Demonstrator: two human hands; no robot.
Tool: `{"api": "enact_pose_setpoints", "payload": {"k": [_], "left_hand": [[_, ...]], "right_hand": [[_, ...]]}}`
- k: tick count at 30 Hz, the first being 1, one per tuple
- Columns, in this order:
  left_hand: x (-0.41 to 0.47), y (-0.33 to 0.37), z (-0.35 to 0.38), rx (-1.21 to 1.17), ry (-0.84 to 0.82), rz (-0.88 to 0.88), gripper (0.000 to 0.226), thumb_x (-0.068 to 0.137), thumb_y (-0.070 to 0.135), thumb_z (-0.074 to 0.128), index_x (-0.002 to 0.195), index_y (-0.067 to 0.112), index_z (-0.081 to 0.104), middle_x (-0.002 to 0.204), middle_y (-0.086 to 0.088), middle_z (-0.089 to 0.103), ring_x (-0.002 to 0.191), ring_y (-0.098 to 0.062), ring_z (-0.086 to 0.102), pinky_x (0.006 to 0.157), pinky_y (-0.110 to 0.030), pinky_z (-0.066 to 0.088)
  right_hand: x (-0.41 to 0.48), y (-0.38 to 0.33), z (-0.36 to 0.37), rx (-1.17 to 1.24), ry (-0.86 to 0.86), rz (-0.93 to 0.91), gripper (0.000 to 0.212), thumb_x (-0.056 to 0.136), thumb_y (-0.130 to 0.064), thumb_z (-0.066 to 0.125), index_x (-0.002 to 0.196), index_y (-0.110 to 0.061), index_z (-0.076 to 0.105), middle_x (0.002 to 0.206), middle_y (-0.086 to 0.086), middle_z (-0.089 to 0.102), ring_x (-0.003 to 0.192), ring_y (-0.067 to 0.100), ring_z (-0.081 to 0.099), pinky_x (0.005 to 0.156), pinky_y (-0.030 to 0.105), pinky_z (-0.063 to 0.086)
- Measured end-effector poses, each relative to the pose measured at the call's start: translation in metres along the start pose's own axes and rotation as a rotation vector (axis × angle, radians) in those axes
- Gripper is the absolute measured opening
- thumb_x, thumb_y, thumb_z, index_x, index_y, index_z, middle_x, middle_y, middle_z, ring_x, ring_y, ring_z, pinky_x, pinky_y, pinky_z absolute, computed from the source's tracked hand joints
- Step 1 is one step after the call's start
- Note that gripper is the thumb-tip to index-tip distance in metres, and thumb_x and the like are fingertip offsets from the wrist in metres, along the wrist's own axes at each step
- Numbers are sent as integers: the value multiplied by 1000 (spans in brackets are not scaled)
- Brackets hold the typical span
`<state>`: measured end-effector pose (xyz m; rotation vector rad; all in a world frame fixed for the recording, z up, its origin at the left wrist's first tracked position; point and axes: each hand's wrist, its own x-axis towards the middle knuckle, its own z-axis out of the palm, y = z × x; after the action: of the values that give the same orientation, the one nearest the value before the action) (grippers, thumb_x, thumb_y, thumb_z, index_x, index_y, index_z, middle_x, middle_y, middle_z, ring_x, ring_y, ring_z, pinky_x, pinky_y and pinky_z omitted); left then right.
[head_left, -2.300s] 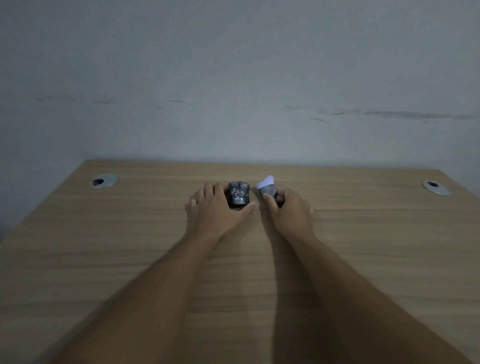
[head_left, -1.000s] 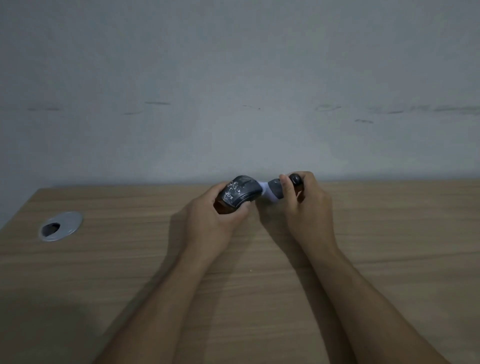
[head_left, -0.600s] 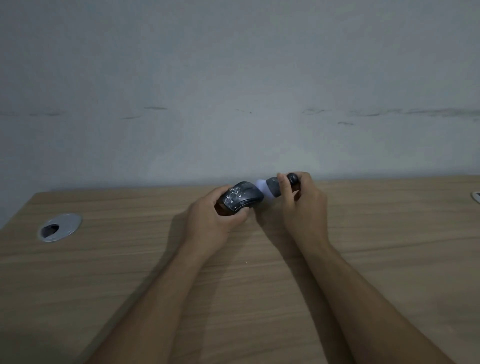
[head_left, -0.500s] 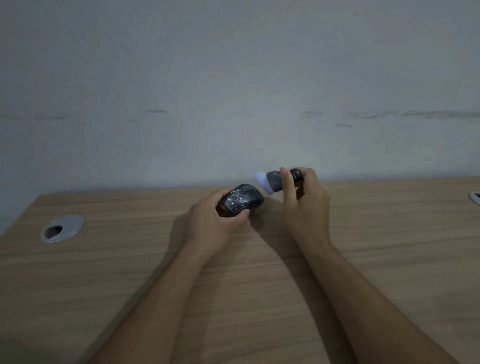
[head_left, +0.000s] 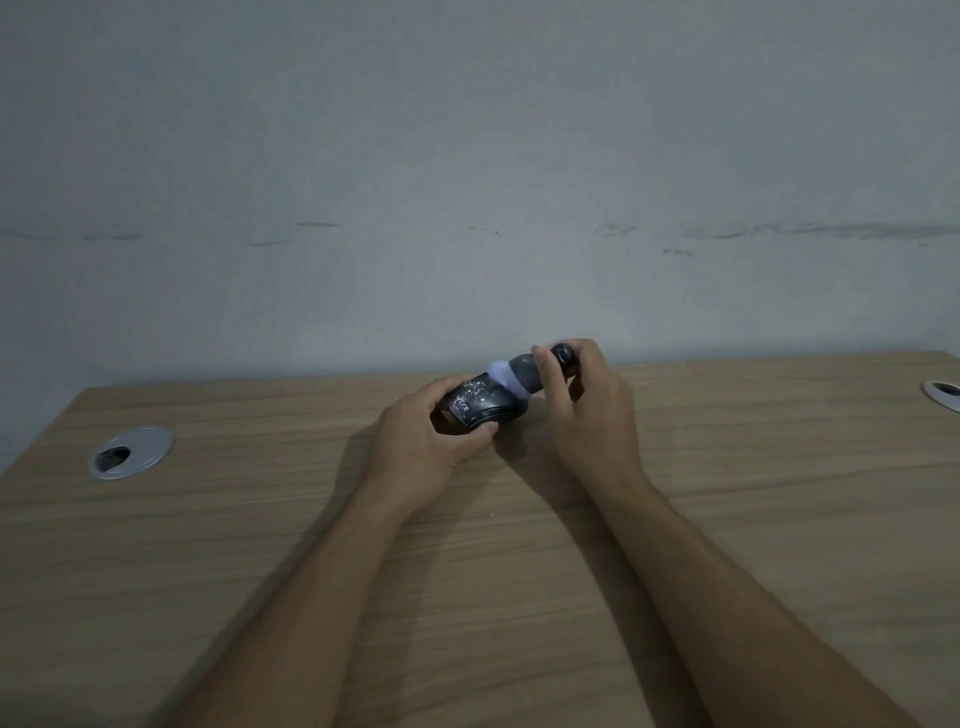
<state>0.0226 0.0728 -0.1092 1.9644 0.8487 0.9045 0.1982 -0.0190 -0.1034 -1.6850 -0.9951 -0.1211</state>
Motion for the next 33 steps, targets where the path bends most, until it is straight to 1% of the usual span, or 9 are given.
{"api": "enact_pose_setpoints", "payload": {"k": [4,8,13,18,21,24,27,30,33], "left_hand": [[0,2,1,-9,-7,8,50,78,27,91,125,34,77,102,19,82,94,1,76,86,-23,60],[3,0,3,0,0,2,50,77,30,92,125,34,77,103,18,82,94,-1,76,86,-26,61],[1,2,1,20,-17,-5,47,78,29,92,122,34,77,101,19,81,92,4,74,72,-3,48],[2,1,4,-7,-10,-4,50,77,30,92,124,36,77,102,21,81,93,3,75,87,-25,61],[5,-3,4,-12,4,-15,51,75,36,91,124,37,77,100,17,82,88,-6,78,84,-35,64],[5,-3,4,-31,4,-17,50,77,32,92,125,34,77,101,18,82,92,0,77,88,-32,63],[6,0,6,-63,5,-5,48,78,29,92,124,33,78,102,19,82,95,1,77,92,-33,63],[10,2,8,-25,33,-10,47,77,36,92,121,36,78,100,20,82,93,1,76,89,-33,63],[10,0,8,-15,33,-15,47,75,37,91,120,38,77,98,19,81,90,0,76,85,-34,64]], "right_hand": [[6,10,-3,-7,26,84,20,106,-40,69,100,-22,70,73,-6,69,63,0,60,61,8,41],[3,-5,-5,60,92,-23,17,108,-35,66,103,-18,67,75,-6,67,64,3,58,61,11,41],[1,2,1,2,-43,-29,13,105,-31,72,102,-19,71,67,-9,62,57,2,56,58,9,39],[5,3,-10,22,103,-10,18,107,-39,69,100,-23,68,69,-11,63,61,2,58,60,10,39],[-3,-3,-6,3,46,-77,17,107,-37,69,100,-22,67,67,-14,59,60,3,57,60,11,38],[-3,10,-3,-46,-9,1,20,106,-41,70,99,-23,70,66,-8,65,58,6,59,58,17,39],[4,16,-10,-55,58,59,24,104,-44,71,100,-20,74,72,-9,70,62,0,62,62,19,41],[3,3,-13,3,117,-4,24,105,-41,71,98,-18,71,66,-15,62,59,0,58,59,12,37],[-7,-6,-7,-20,74,-79,22,105,-38,72,96,-18,67,63,-17,58,55,2,55,55,12,36]]}}
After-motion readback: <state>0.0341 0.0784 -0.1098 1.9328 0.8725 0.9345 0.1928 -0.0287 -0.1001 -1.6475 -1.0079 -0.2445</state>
